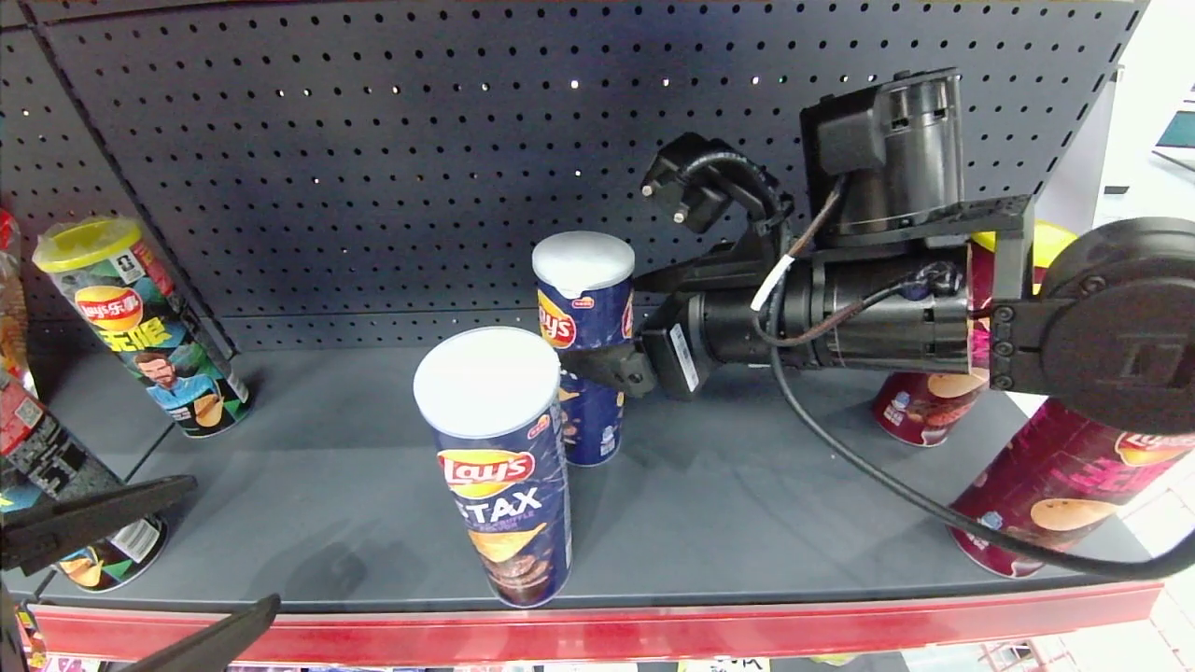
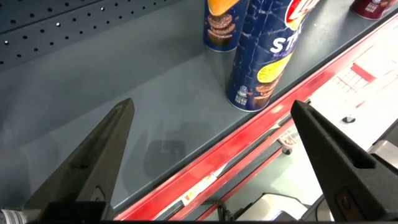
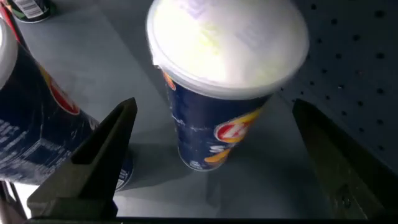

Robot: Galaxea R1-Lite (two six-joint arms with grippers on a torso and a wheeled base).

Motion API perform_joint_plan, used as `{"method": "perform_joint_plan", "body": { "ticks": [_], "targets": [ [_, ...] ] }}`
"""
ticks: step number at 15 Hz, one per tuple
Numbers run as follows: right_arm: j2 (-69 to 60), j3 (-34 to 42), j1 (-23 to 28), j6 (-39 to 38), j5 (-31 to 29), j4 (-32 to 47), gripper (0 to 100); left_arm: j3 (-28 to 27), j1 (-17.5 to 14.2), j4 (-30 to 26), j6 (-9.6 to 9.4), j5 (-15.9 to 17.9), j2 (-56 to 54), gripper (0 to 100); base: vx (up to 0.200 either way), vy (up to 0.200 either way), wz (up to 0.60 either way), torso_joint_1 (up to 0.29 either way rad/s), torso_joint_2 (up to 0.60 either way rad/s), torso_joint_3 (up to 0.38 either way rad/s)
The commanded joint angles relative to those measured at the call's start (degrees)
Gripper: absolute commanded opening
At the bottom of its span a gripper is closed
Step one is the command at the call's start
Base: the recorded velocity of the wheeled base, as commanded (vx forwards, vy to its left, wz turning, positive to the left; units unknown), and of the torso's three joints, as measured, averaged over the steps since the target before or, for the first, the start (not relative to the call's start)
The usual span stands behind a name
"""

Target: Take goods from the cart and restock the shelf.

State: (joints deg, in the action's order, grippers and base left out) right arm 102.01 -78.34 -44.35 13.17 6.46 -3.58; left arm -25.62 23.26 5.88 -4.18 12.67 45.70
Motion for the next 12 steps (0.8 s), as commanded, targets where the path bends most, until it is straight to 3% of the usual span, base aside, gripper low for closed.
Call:
{"method": "perform_joint_plan", "body": {
  "ticks": [1,4,7,12],
  "targets": [
    [-3.13,1.34,-0.04,0.02,-0.84,-0.02,100,-0.13,-0.06,0.01,-0.04,-0.01,0.26,100,0.000,0.000,0.00,0.000,0.00,0.000],
    [-8.23,5.30,0.05,0.02,-1.71,-0.11,100,0.05,-0.06,0.01,-0.04,-0.01,0.53,100,0.000,0.000,0.00,0.000,0.00,0.000],
    [-19.48,16.37,0.05,-0.33,-2.77,-0.20,100,-0.22,-0.85,0.01,-0.04,-0.19,2.11,100,0.000,0.000,0.00,0.000,0.00,0.000],
    [-37.85,30.61,0.32,-0.42,-2.59,-0.20,100,0.05,-6.91,0.28,-0.21,-0.54,4.04,100,0.000,0.000,0.00,0.000,0.00,0.000]
  ]
}}
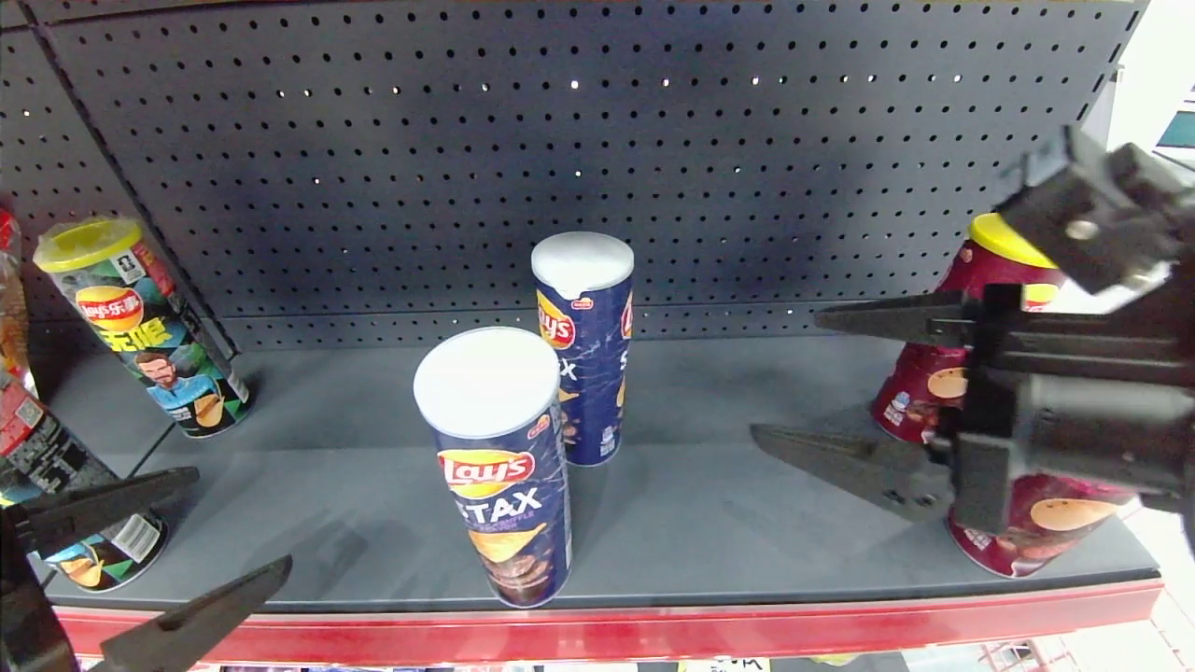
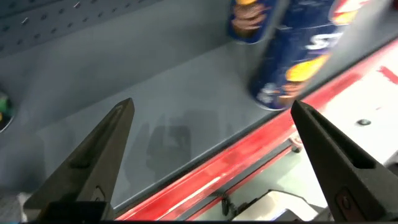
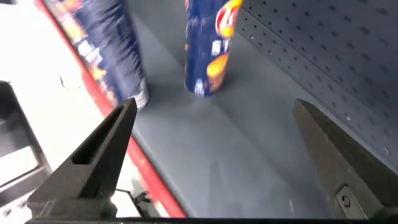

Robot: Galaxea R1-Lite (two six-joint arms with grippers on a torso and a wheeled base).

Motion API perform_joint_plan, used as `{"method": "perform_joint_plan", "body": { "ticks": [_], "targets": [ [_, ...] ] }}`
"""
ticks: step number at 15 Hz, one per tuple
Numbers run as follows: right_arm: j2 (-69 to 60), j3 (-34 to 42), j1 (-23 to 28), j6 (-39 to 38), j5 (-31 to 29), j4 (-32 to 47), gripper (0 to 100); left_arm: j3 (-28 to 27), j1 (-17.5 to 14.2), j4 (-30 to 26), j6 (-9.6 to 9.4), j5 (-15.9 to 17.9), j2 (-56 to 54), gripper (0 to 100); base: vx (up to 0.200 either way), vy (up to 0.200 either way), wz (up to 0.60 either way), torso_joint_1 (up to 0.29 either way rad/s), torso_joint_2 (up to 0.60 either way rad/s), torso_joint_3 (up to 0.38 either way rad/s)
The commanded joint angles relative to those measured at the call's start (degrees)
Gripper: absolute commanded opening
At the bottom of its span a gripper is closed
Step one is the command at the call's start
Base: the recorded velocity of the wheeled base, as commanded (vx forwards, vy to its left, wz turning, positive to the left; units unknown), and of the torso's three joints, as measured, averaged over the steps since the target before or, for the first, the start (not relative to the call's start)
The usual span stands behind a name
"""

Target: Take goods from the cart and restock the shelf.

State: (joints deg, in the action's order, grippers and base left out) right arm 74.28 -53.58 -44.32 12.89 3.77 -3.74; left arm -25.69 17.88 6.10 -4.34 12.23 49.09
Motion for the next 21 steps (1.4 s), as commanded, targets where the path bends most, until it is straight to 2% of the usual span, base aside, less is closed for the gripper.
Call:
{"method": "perform_joint_plan", "body": {
  "ticks": [1,2,4,6,8,11,13,16,17,19,21],
  "targets": [
    [-12.23,7.35,0.47,-0.14,0.01,-0.04,100,0.11,-2.24,0.06,-0.32,-0.27,0.39,100,0.000,0.000,0.00,0.000,0.00,0.000],
    [-15.74,10.34,1.17,-0.67,0.19,-0.04,100,-0.07,-3.03,0.06,-0.41,-2.65,0.04,100,0.000,0.000,0.00,0.000,0.00,0.000],
    [-18.55,12.36,1.35,-1.64,0.54,-0.04,100,-0.86,-3.38,-0.03,-0.41,-9.85,0.65,100,0.000,0.000,0.00,0.000,0.00,0.000],
    [-19.70,13.32,1.43,-1.81,0.45,0.05,100,-0.86,-3.38,0.06,-0.58,-9.59,0.92,100,0.000,0.000,0.00,0.000,0.00,0.000],
    [-24.88,18.69,1.79,-1.99,0.10,-0.04,100,1.25,-3.38,0.06,-2.43,-9.59,-0.49,100,0.000,0.000,0.00,0.000,0.00,0.000],
    [-32.88,26.24,7.94,-2.51,0.45,0.05,100,2.48,-3.47,-0.03,-2.43,-9.68,-3.65,100,0.000,0.000,0.00,0.000,0.00,0.000],
    [-38.51,30.37,11.19,-3.83,0.10,0.58,100,2.48,-4.26,-0.12,-3.92,-12.58,-4.09,100,0.000,0.000,0.00,0.000,0.00,0.000],
    [-40.00,31.87,14.44,-4.45,0.01,0.58,100,2.48,-4.44,-0.12,-4.71,-12.75,-4.27,100,0.000,0.000,0.00,0.000,0.00,0.000],
    [-40.26,31.87,15.32,-4.54,0.01,0.58,100,2.66,-4.52,-0.12,-4.89,-14.16,-4.18,100,0.000,0.000,0.00,0.000,0.00,0.000],
    [-40.35,32.04,15.41,-4.54,-0.08,0.58,100,2.75,-4.44,-0.12,-4.89,-15.22,-4.18,100,-0.200,-0.200,0.00,0.005,0.00,0.002],
    [-40.44,32.66,15.67,-4.62,-0.08,0.58,100,2.75,-4.44,-0.12,-4.98,-15.22,-4.18,100,-0.100,0.000,0.00,0.006,0.00,-0.001]
  ]
}}
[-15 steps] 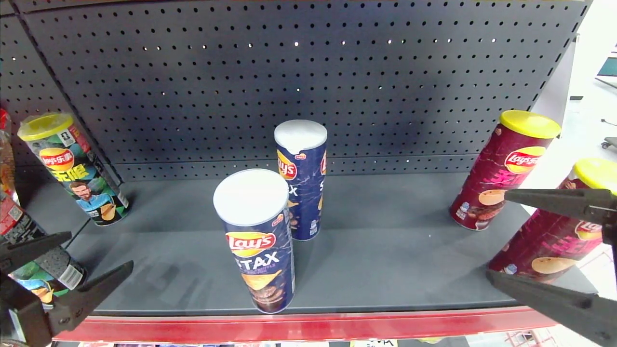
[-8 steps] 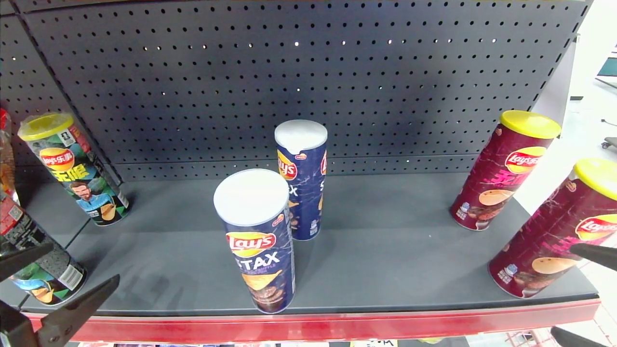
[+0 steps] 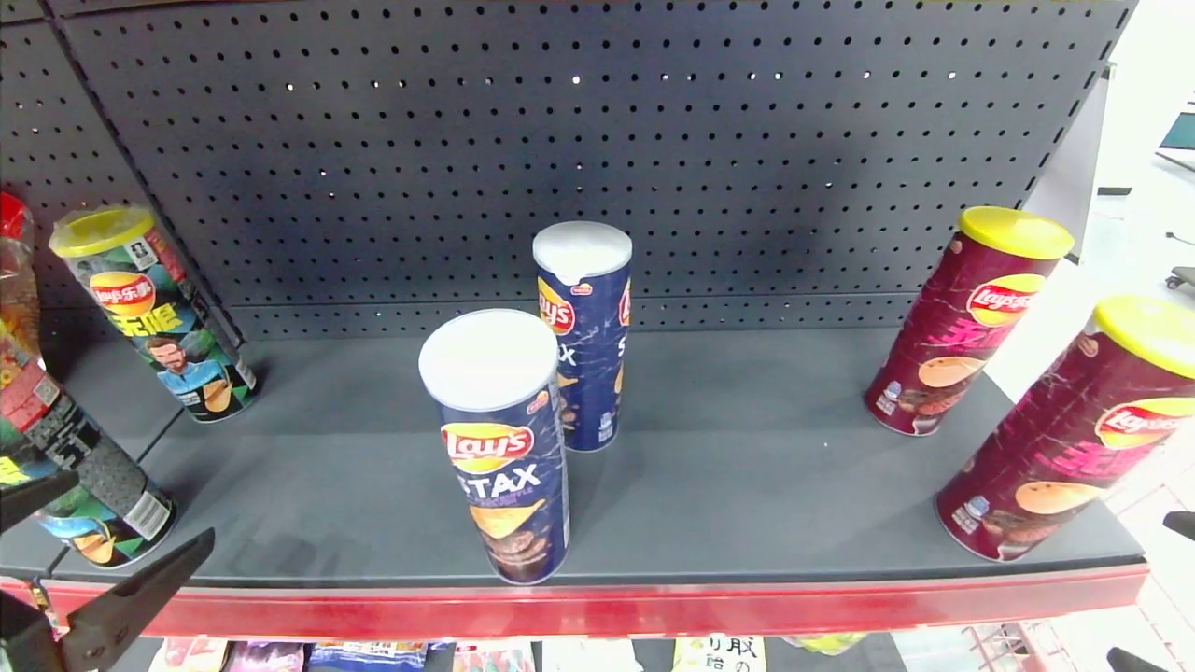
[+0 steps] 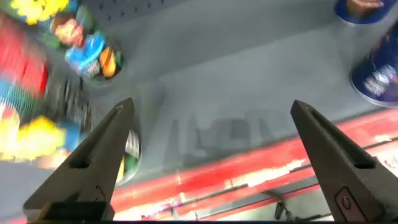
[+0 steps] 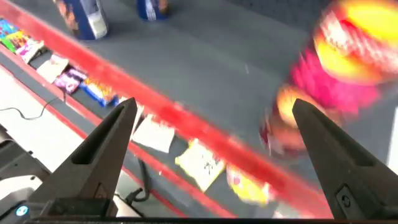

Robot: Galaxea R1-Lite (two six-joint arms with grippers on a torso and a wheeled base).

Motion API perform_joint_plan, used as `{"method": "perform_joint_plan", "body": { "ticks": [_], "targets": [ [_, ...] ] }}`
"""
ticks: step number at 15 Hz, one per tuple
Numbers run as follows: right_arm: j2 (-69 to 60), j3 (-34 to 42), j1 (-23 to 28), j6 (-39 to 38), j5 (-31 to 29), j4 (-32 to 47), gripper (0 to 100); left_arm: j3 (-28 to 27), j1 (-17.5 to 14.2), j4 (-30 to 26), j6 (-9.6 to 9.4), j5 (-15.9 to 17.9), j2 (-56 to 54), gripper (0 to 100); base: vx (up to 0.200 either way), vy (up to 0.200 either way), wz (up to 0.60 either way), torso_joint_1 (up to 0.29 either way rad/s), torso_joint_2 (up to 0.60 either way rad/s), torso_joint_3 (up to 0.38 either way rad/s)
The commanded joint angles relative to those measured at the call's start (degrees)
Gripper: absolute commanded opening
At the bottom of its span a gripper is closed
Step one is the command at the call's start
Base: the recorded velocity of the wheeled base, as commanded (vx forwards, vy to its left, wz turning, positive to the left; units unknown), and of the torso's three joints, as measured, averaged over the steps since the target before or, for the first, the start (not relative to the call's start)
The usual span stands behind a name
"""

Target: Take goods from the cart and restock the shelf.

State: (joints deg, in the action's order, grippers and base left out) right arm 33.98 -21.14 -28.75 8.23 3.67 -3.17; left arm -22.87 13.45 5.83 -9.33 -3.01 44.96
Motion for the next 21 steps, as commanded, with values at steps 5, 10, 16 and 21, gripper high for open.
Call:
{"method": "perform_joint_plan", "body": {
  "ticks": [5,10,16,21],
  "targets": [
    [-1.37,1.80,0.97,-0.05,0.11,0.01,100,0.19,0.00,0.24,-0.43,0.46,-0.93,100,0.000,0.040,0.00,0.005,0.00,0.001],
    [-1.46,2.51,0.97,-0.05,0.11,0.01,100,1.34,0.00,0.24,-0.43,0.55,-2.77,100,0.000,0.200,0.00,0.007,0.00,0.003],
    [-1.98,2.95,0.97,-0.05,0.02,0.09,100,2.30,0.00,0.15,-0.61,0.64,-4.09,100,0.000,0.100,0.00,0.002,0.00,0.001],
    [-2.86,4.26,1.76,-0.05,-0.77,0.01,100,2.39,1.41,0.06,-8.08,8.90,-3.30,100,0.000,0.000,0.00,0.000,0.00,0.000]
  ]
}}
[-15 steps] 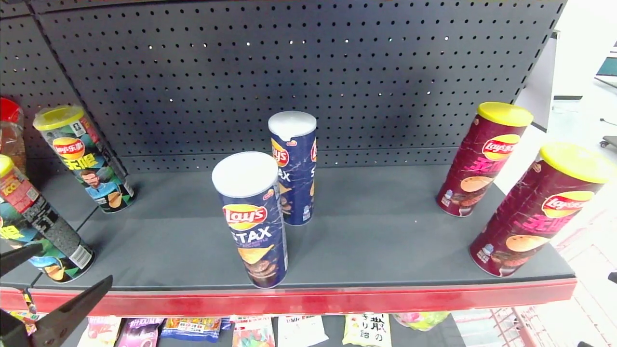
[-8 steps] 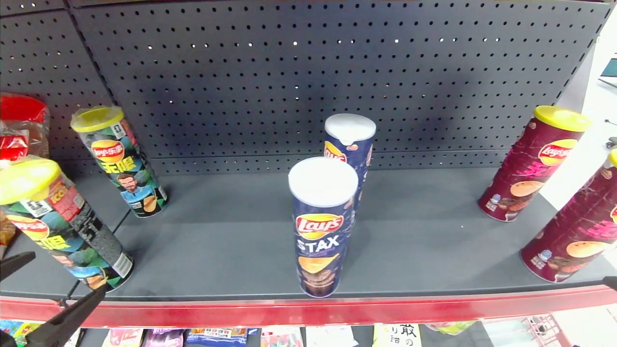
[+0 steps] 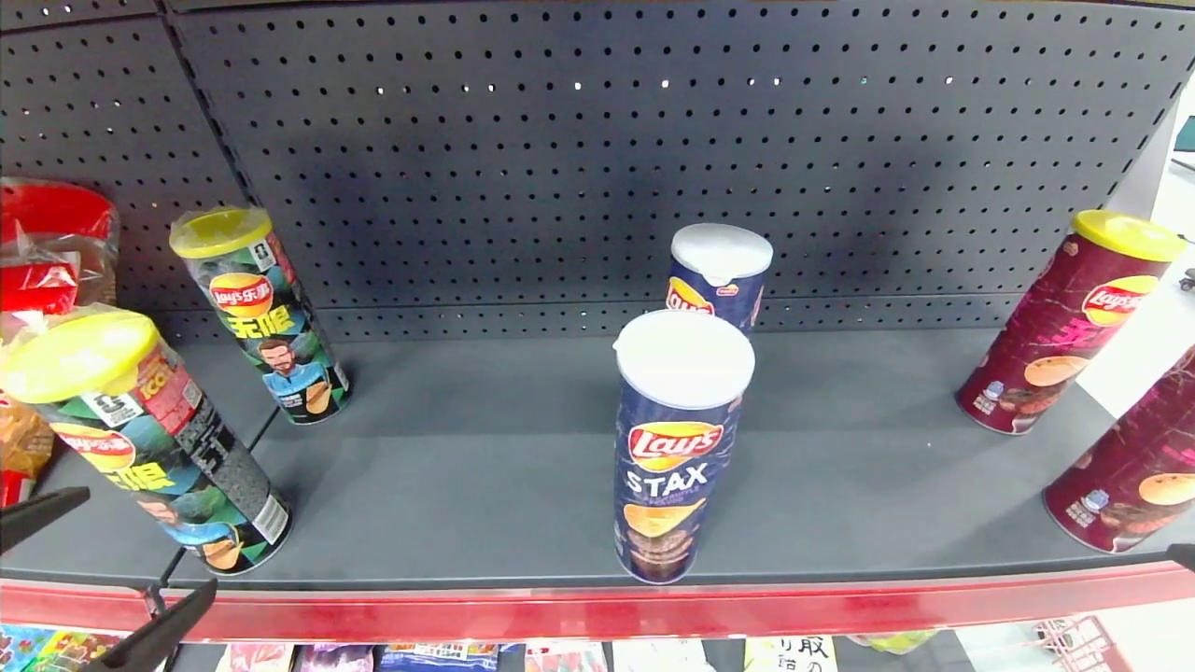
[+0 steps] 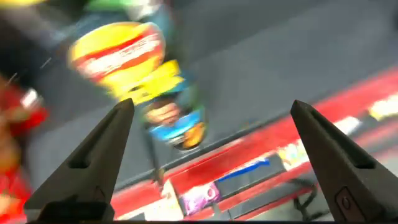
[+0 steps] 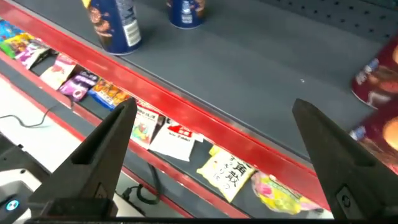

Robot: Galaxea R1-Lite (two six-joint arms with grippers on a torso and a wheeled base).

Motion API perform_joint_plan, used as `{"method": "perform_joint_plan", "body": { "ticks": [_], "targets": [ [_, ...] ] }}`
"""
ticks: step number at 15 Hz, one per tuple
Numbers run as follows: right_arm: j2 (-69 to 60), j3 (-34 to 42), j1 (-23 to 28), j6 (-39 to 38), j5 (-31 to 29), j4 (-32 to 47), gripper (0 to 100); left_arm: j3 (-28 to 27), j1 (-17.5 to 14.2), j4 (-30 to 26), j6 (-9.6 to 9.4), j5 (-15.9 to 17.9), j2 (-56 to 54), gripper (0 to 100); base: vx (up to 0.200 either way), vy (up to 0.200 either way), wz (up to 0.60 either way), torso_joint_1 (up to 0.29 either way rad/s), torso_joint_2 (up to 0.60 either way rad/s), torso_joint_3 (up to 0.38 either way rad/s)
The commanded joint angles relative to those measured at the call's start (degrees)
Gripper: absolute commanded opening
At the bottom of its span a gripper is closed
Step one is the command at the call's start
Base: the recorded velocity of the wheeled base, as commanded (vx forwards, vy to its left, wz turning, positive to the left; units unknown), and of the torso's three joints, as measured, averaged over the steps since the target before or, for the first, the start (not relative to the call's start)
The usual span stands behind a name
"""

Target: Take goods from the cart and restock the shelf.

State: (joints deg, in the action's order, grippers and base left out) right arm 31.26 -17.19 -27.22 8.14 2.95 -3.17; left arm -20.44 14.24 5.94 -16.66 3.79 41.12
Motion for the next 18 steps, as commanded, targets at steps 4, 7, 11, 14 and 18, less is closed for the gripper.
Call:
{"method": "perform_joint_plan", "body": {
  "ticks": [4,7,11,14,18],
  "targets": [
    [-0.32,0.93,2.08,0.03,-1.02,-0.35,100,-2.50,4.48,0.74,-1.79,10.53,6.87,100,0.000,0.000,0.00,0.000,0.00,0.000],
    [-0.14,0.84,2.26,0.03,-1.02,-0.17,100,-5.40,7.65,4.08,-1.62,10.62,14.78,100,0.000,0.000,0.00,0.000,0.00,0.000],
    [0.56,0.75,2.44,0.03,-1.28,-0.17,100,-7.77,13.45,18.94,-0.21,10.71,31.83,100,0.000,0.000,0.00,0.000,0.00,0.000],
    [0.65,0.84,4.37,0.03,-1.28,-0.08,100,-9.44,17.14,23.33,2.69,10.45,37.81,100,0.000,0.000,0.00,0.000,0.00,0.000],
    [0.65,0.67,5.60,-0.58,-1.28,-0.35,100,-13.22,19.51,23.42,2.51,10.45,45.54,100,0.000,0.000,0.00,0.000,0.00,0.000]
  ]
}}
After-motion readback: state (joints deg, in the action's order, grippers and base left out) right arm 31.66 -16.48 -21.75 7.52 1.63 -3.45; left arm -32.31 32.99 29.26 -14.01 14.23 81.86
